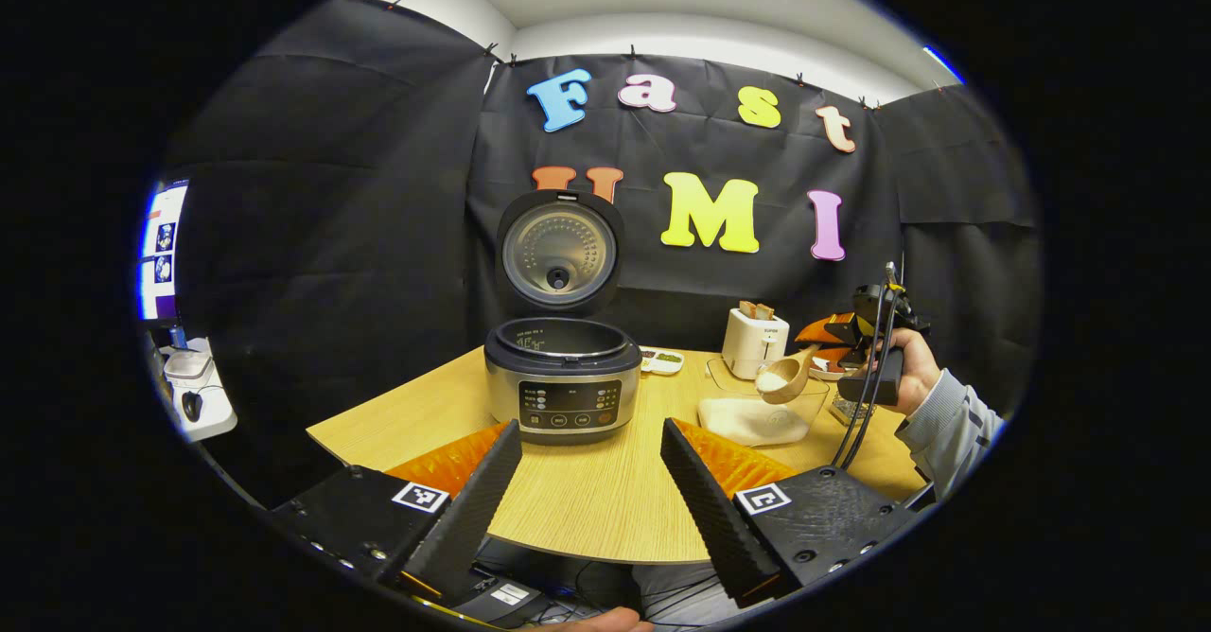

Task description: Close the left gripper, press the button to open the rice cooker; take a wooden spoon from the chopstick holder with the right hand, scoop a spoonful of rice and pour it into the rice cooker, then put the wooden spoon back into the chopstick holder.

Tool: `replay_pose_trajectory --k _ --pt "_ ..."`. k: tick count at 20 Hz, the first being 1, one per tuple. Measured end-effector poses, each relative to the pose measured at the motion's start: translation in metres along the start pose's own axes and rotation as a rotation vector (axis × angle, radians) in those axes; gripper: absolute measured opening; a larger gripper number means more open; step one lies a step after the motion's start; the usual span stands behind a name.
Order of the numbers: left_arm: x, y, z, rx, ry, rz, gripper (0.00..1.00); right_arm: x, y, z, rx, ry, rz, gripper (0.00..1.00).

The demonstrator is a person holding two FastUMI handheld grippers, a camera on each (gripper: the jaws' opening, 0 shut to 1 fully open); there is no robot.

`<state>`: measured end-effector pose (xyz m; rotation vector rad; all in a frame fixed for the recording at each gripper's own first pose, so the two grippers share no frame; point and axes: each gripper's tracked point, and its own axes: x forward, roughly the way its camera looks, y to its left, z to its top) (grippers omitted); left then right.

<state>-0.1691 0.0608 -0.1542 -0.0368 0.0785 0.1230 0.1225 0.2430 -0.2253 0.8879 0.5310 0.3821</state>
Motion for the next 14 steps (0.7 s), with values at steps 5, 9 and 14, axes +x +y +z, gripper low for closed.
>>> replay_pose_trajectory --k 5,9,14 --pt "-0.004 -0.006 0.001 0.001 0.003 -0.023 0.95 -0.012 0.010 0.017 0.122 -0.117 0.056 0.12" --pt "-0.004 -0.004 0.002 -0.010 0.000 -0.030 0.95 -0.025 0.022 0.012 0.310 -0.115 0.118 0.12" --pt "-0.006 0.001 0.007 -0.020 -0.023 -0.030 0.95 -0.032 0.066 -0.016 0.577 -0.010 0.233 0.12"
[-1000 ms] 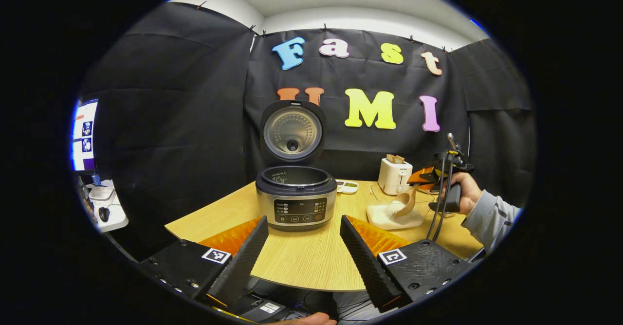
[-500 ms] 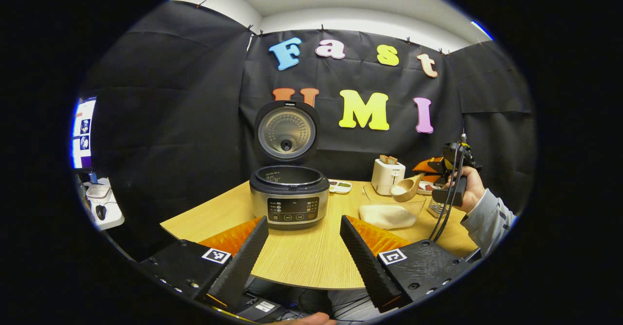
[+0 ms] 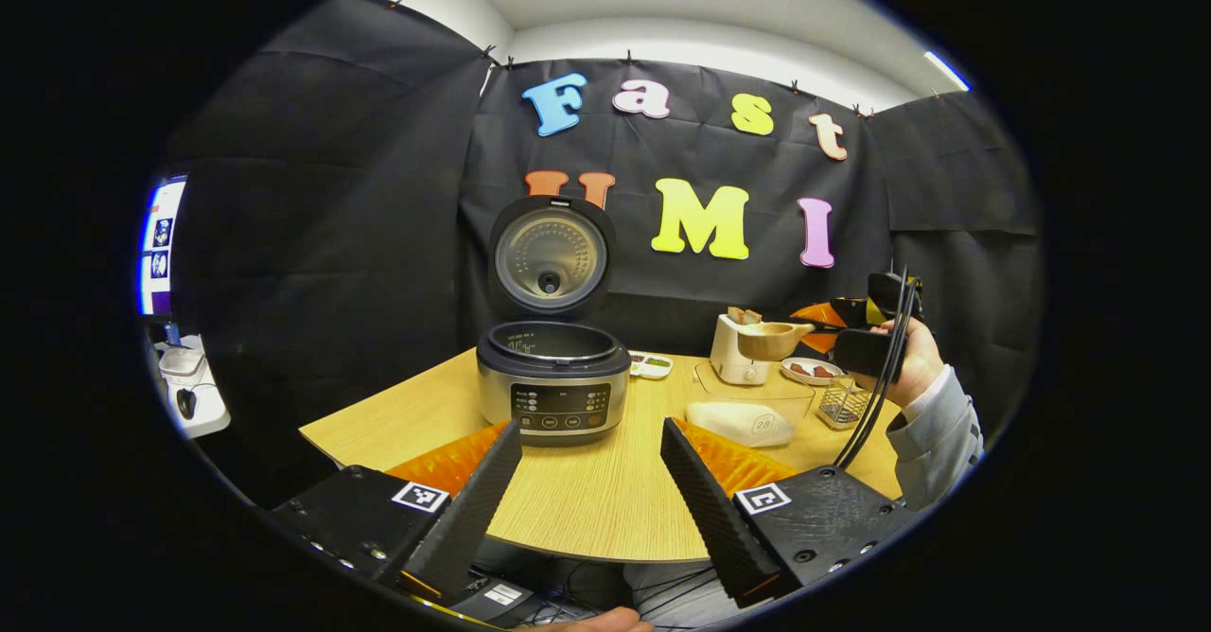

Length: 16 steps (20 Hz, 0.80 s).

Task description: Close the left gripper, press the button to open the rice cooker; take a wooden spoon from the chopstick holder with the right hand, scoop a spoonful of rice and pour it into the rice cooker, then put the wooden spoon back into the chopstick holder.

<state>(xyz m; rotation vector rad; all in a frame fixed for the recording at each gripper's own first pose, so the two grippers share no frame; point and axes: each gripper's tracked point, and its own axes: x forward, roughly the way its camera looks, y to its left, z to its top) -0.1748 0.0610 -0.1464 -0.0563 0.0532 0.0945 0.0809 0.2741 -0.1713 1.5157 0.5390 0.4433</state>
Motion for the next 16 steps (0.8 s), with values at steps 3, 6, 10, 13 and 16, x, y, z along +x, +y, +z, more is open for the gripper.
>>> replay_pose_trajectory --k 3,6,10,13,16 --pt "-0.004 0.005 0.004 -0.009 -0.014 0.003 0.95 0.008 0.016 -0.026 0.124 0.048 0.045 0.12" --pt "-0.011 0.007 0.011 -0.022 -0.027 -0.014 0.95 0.019 0.032 -0.049 0.127 0.069 0.053 0.12" --pt "-0.023 0.024 0.022 -0.012 -0.052 0.006 0.95 0.033 0.053 -0.084 0.098 0.090 0.074 0.12" --pt "-0.030 0.033 0.029 -0.014 -0.069 0.015 0.95 0.049 0.059 -0.110 0.072 0.100 0.072 0.12" --pt "-0.037 0.043 0.033 0.000 -0.083 0.027 0.95 0.065 0.060 -0.137 0.030 0.111 0.052 0.12"
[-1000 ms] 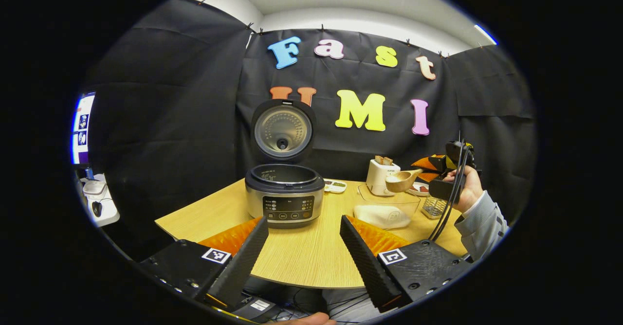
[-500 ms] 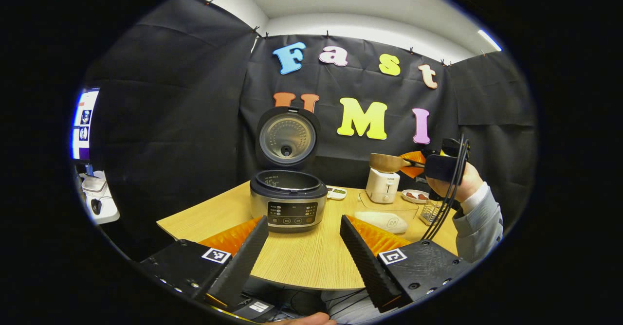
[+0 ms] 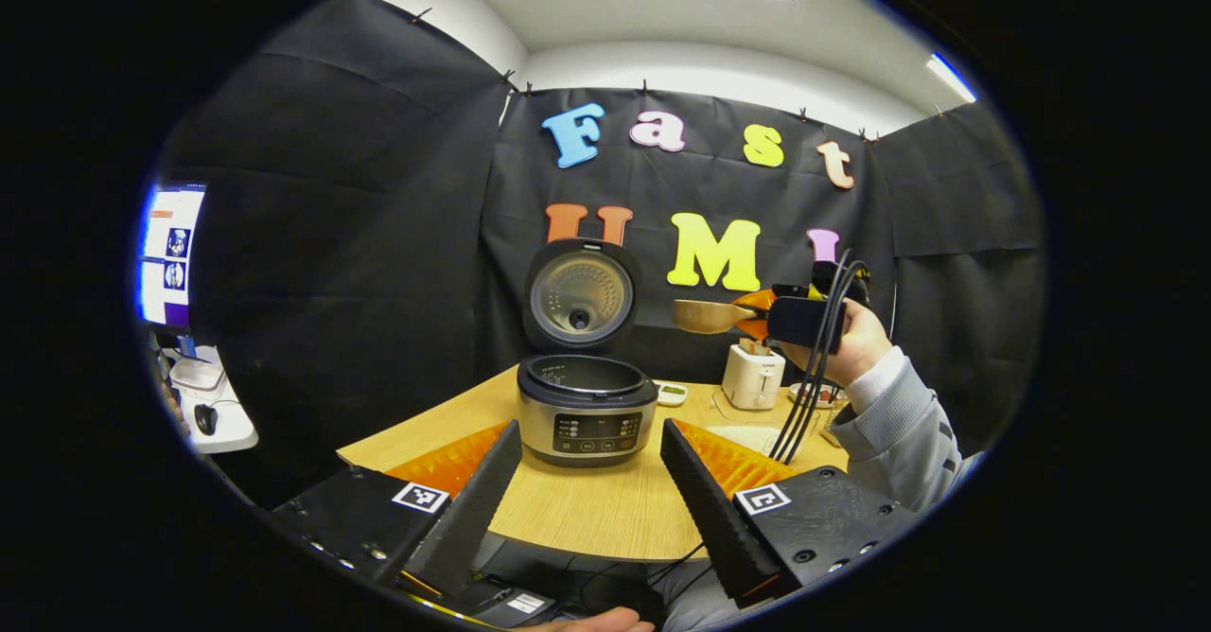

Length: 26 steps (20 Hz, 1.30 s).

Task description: Close the left gripper, press the button to open the rice cooker; take a wooden spoon from the chopstick holder with the right hand, scoop a spoonful of rice and pour it into the rice cooker, then put the wooden spoon back into the chopstick holder.

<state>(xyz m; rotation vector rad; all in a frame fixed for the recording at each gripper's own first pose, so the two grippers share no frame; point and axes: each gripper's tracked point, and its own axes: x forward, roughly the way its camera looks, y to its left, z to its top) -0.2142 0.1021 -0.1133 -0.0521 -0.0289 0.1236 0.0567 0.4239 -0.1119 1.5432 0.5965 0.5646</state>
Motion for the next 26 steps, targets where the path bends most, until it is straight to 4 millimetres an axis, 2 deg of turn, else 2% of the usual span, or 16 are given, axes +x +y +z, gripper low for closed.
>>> replay_pose_trajectory --k 4,7,10,13,17,21,26 --pt "-0.006 0.014 0.001 0.051 0.000 0.019 0.95 0.019 -0.003 -0.028 -0.073 -0.012 -0.036 0.12" --pt "-0.013 0.016 0.002 0.065 -0.003 0.014 0.95 0.030 -0.005 -0.034 -0.212 -0.062 -0.083 0.12" --pt "-0.017 0.023 0.002 0.066 0.002 0.015 0.95 0.042 0.012 -0.039 -0.367 -0.133 -0.091 0.14" --pt "-0.022 0.029 0.005 0.036 -0.009 0.011 0.95 0.059 0.017 -0.045 -0.571 -0.167 -0.150 0.12" --pt "-0.024 0.042 0.000 0.020 -0.001 0.026 0.95 0.080 0.043 -0.053 -0.908 -0.252 -0.145 0.12" --pt "-0.029 0.046 0.000 0.005 -0.006 0.035 0.95 0.103 0.037 -0.069 -1.131 -0.264 -0.187 0.12" --pt "-0.028 0.048 -0.006 0.010 0.004 0.028 0.95 0.116 0.022 -0.094 -1.311 -0.211 -0.181 0.12"
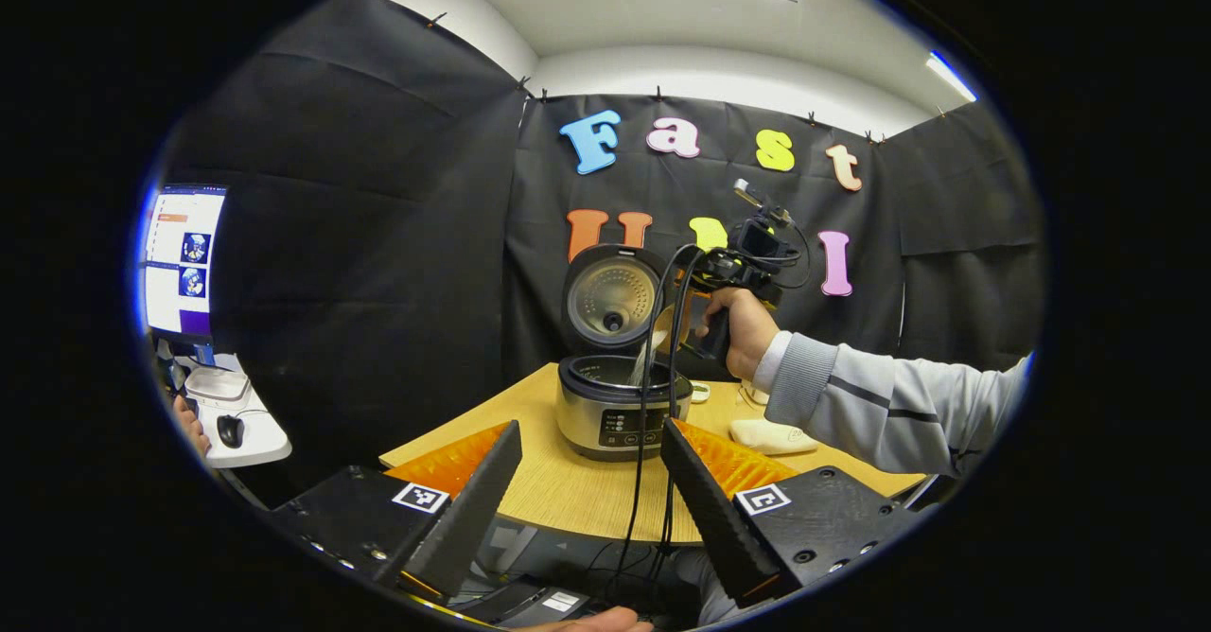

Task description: Close the left gripper, press the button to open the rice cooker; take a wooden spoon from the chopstick holder with the right hand, scoop a spoonful of rice and pour it into the rice cooker, then put the wooden spoon back into the chopstick holder.

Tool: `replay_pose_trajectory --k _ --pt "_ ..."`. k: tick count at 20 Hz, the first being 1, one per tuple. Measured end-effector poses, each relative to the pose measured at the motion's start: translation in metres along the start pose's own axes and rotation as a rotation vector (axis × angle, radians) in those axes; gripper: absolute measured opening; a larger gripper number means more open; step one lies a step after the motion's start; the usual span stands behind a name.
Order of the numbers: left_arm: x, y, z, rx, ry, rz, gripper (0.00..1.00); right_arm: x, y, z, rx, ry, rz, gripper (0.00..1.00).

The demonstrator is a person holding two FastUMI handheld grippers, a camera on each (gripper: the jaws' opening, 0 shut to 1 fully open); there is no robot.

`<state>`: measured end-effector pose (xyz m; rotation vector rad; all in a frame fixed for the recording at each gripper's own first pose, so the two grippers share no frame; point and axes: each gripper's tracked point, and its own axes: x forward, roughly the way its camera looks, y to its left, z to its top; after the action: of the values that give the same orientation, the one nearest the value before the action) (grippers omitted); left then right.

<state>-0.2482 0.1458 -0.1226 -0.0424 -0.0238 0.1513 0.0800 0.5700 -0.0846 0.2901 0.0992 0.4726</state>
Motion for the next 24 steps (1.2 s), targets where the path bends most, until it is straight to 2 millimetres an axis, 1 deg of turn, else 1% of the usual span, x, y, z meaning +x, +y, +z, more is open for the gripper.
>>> replay_pose_trajectory --k 2,3,5,7,8,11,12,15,16,17,19,21,22,24 --pt "0.000 0.001 -0.003 0.003 0.007 0.003 0.95 -0.005 0.002 0.008 -0.081 -0.069 -0.017 0.12" --pt "0.000 0.000 -0.004 0.001 0.008 0.002 0.95 -0.011 0.006 0.013 -0.141 -0.106 -0.015 0.12" --pt "-0.001 0.000 -0.006 -0.008 0.012 -0.001 0.95 -0.019 0.027 0.021 -0.249 -0.173 0.021 0.12" --pt "0.000 0.003 -0.007 -0.010 0.017 0.002 0.95 -0.020 0.042 0.016 -0.345 -0.192 0.048 0.12" --pt "-0.001 0.004 -0.006 -0.011 0.017 0.007 0.95 -0.019 0.045 0.014 -0.390 -0.190 0.057 0.12" --pt "-0.001 -0.003 -0.005 -0.010 0.012 -0.009 0.95 -0.013 0.051 0.004 -0.508 -0.159 0.079 0.12" --pt "0.001 -0.006 -0.006 -0.008 0.019 -0.019 0.95 -0.009 0.052 0.004 -0.545 -0.154 0.084 0.12" --pt "0.003 -0.009 -0.009 0.007 0.030 -0.022 0.95 -0.004 0.051 -0.007 -0.595 -0.120 0.110 0.12" --pt "0.004 -0.011 -0.010 0.008 0.031 -0.025 0.95 -0.006 0.046 -0.011 -0.607 -0.106 0.112 0.12" --pt "0.005 -0.013 -0.010 0.005 0.034 -0.029 0.95 -0.006 0.040 -0.010 -0.616 -0.102 0.104 0.12" --pt "0.008 -0.018 -0.013 0.000 0.039 -0.039 0.95 -0.009 0.028 0.000 -0.598 -0.099 0.095 0.12" --pt "0.011 -0.022 -0.013 0.004 0.051 -0.036 0.95 -0.008 0.009 0.010 -0.575 -0.096 0.069 0.12" --pt "0.011 -0.024 -0.012 0.012 0.049 -0.033 0.95 -0.005 -0.002 0.016 -0.567 -0.090 0.054 0.12" --pt "0.013 -0.031 -0.008 0.028 0.039 -0.039 0.95 -0.007 -0.026 0.028 -0.537 -0.079 0.023 0.12"
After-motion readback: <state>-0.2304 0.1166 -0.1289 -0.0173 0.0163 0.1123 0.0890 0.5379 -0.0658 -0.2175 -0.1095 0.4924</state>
